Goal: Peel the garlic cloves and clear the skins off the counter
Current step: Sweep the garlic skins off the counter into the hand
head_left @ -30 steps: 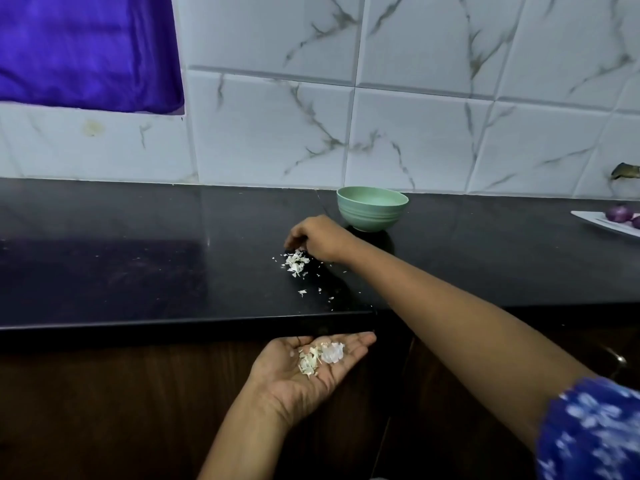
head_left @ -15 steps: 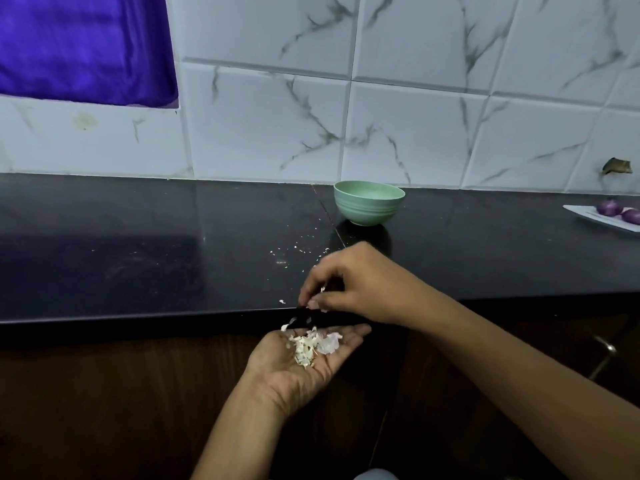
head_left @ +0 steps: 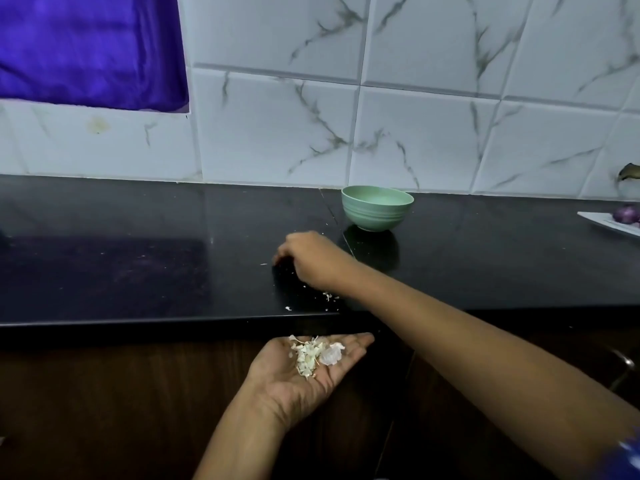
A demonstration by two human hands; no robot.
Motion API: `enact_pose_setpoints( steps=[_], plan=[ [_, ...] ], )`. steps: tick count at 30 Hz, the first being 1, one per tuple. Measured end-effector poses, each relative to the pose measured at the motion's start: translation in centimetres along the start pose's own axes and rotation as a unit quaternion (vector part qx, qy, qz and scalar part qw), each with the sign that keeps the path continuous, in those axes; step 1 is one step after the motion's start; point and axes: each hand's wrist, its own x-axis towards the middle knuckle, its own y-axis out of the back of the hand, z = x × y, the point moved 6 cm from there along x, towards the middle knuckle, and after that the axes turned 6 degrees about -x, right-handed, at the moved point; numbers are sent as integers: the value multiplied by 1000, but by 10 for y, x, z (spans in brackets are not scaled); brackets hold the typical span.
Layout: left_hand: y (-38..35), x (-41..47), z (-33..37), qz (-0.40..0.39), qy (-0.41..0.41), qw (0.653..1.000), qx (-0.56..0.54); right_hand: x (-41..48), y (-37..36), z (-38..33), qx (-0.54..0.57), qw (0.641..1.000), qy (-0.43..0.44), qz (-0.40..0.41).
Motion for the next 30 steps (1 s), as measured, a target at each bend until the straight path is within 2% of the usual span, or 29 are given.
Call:
enact_pose_setpoints(
  steps=[4, 6, 8, 11, 12, 14, 17, 19, 22, 25, 28, 30],
  plan=[
    [-12, -4, -5, -42, -14, 999, 0, -77, 9, -38, 17, 995, 90, -28],
    [-15, -5, -7, -58, -18, 998, -7, -102, 20, -36, 35, 994, 101, -37],
    [-10, -2, -5, -42, -18, 999, 8, -109, 35, -23, 57, 996, 73, -17],
    [-1, 2, -2, 8, -11, 1000, 28, -96, 52, 4, 156, 984, 8, 88],
    [0, 2, -2, 14, -12, 999, 26, -86, 51, 9, 162, 982, 0, 94],
    [1, 2, -2, 13, -14, 1000, 22, -60, 39, 24, 144, 988, -22, 59],
    [0, 2, -4, 14, -16, 999, 32, -18, 31, 70, 101, 987, -117, 47],
    [0, 2, -4, 16, -19, 999, 37, -7, 22, 85, 49, 989, -136, 12],
    [0, 3, -4, 18, -21, 998, 48, -19, 8, 68, -31, 993, -110, 5],
    [-3, 4, -4, 7, -22, 999, 43, -59, 6, 17, -65, 997, -33, 7],
    [-11, -2, -9, -26, -10, 999, 33, -97, 16, -16, -8, 1000, 30, -1],
    [-10, -1, -7, -24, -19, 999, 35, -108, 30, -16, 61, 998, 26, 2]
  ],
)
